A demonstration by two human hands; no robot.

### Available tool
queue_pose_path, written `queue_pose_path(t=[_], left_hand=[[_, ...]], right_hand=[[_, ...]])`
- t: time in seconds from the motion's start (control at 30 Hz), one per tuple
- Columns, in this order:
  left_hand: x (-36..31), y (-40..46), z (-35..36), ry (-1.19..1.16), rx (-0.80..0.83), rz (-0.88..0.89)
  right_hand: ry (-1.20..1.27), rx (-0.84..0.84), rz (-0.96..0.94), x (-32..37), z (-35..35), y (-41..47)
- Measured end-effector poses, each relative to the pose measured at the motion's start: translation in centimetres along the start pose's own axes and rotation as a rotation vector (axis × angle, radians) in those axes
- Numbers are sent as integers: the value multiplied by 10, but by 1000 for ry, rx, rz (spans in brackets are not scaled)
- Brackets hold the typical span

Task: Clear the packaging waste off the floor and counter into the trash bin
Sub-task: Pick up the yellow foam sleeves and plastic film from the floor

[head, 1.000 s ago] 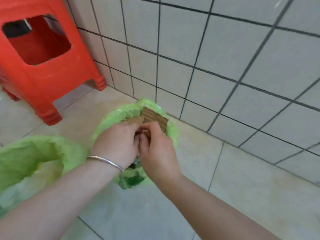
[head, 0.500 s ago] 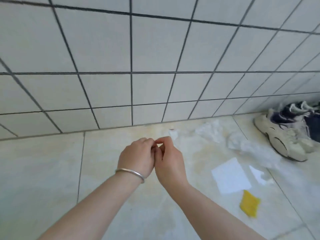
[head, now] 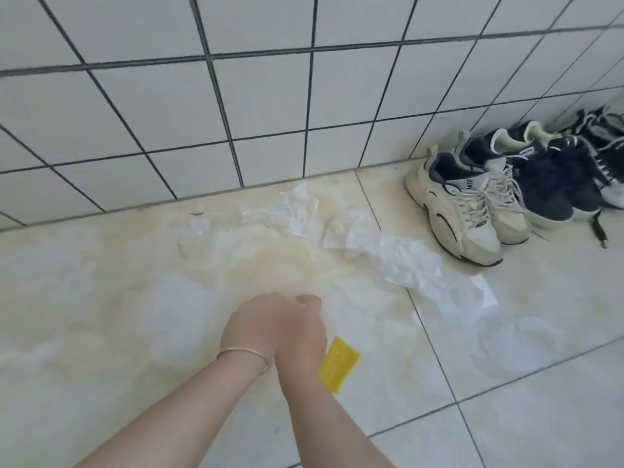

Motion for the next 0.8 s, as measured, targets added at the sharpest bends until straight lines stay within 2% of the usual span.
queue_pose_path(t=[0.13, 0.23, 0.33, 0.43, 0.57, 0.7, 0.8], left_hand=[[-26, -1, 37, -100, 26, -82], [-29, 1, 61, -93, 172, -85], [-25, 3, 86, 157, 317, 14], [-25, 4, 103, 248, 330, 40], [-26, 11, 125, 406, 349, 198], [-31, 15, 136, 527, 476, 299], [-39, 22, 136, 619, 432, 424]], right_hand=[[-19, -9, 76, -27, -28, 21], [22, -103, 191, -47, -39, 35], [40, -153, 252, -59, -42, 45], [18, -178, 218, -69, -47, 55], [-84, -183, 196, -87, -57, 47], [-124, -141, 171, -106, -61, 29], [-126, -191, 136, -118, -71, 30]])
Point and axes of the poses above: each hand's wrist, its own y-axis towards the middle knuckle, its own z-axis out of the palm, x = y × z, the point moved 1 cm from there along y, towards the middle knuckle, and after that the axes turned 4 degrees about -z, right-handed, at the moved point
